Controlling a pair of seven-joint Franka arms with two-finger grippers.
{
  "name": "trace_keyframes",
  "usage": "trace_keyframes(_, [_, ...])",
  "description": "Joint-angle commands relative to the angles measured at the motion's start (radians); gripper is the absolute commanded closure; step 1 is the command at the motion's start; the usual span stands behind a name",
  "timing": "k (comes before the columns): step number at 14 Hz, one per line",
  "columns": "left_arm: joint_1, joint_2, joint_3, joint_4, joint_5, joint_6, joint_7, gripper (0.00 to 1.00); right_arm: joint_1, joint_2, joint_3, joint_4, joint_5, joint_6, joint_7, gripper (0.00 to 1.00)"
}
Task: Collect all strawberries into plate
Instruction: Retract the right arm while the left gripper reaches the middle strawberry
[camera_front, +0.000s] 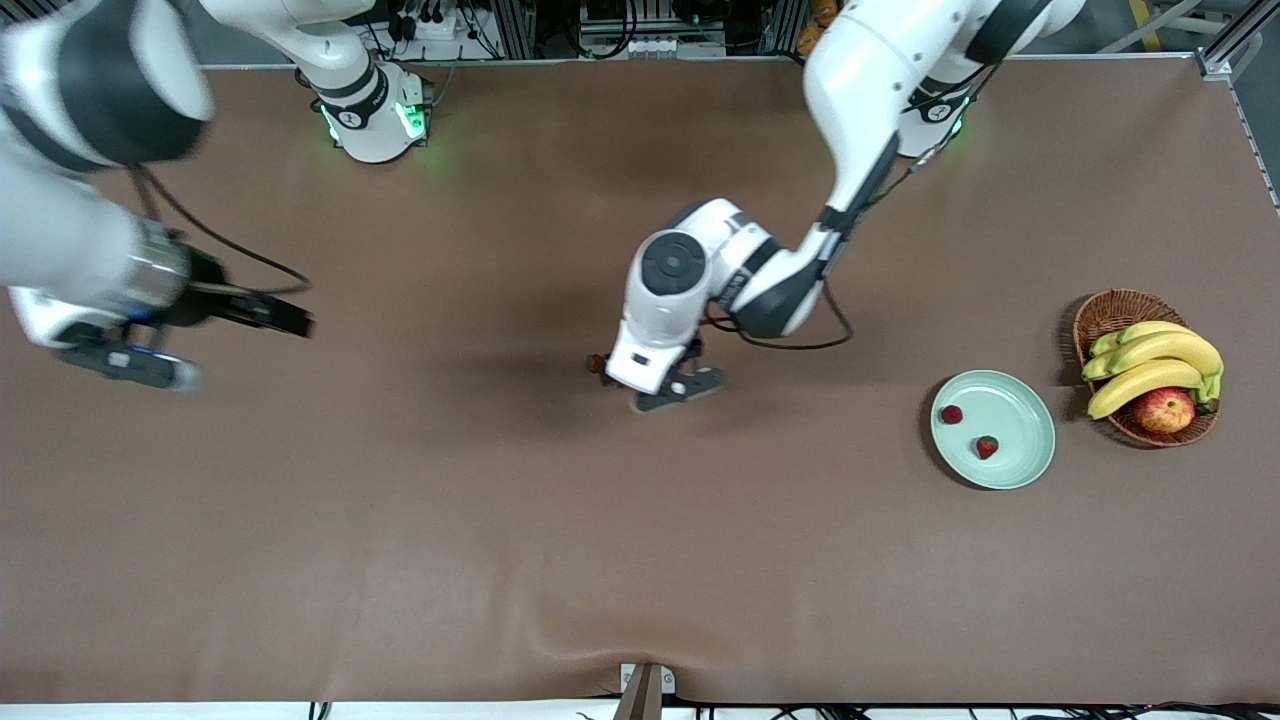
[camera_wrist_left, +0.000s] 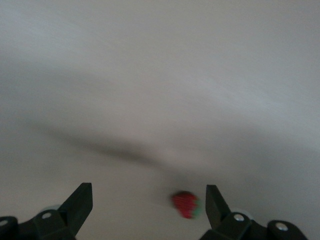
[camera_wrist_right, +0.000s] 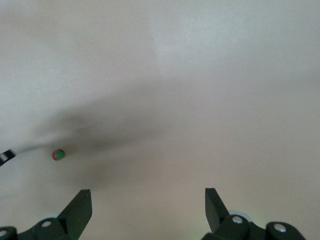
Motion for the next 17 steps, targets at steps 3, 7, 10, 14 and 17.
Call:
trace_keyframes(3, [-0.17, 0.1, 0.129, 0.052, -0.002, 0.103, -0.045, 0.0, -0.181, -0.044, 0.026, 0.013, -0.016, -0.089, -0.263, 0.0])
trace_keyframes(7, [-0.195, 0.136, 0.142, 0.051, 0.003, 0.11, -0.063, 0.0, -0.229, -0.056, 0.02, 0.02, -0.091, -0.093, -0.371, 0.0])
trace_keyframes(10, [-0.218, 0.146, 0.157, 0.049, 0.024, 0.113, -0.056, 0.0, -0.227, -0.073, 0.021, 0.02, -0.135, -0.092, -0.383, 0.0])
trace_keyframes(14, [-0.22, 0.151, 0.155, 0.052, 0.101, 0.115, -0.048, 0.0, -0.223, -0.113, 0.024, 0.049, -0.132, -0.103, -0.38, 0.0])
trace_keyframes(17, [-0.223, 0.169, 0.157, 0.052, 0.103, 0.138, -0.051, 0.0, -0.221, -0.115, 0.023, 0.059, -0.121, -0.164, -0.37, 0.0])
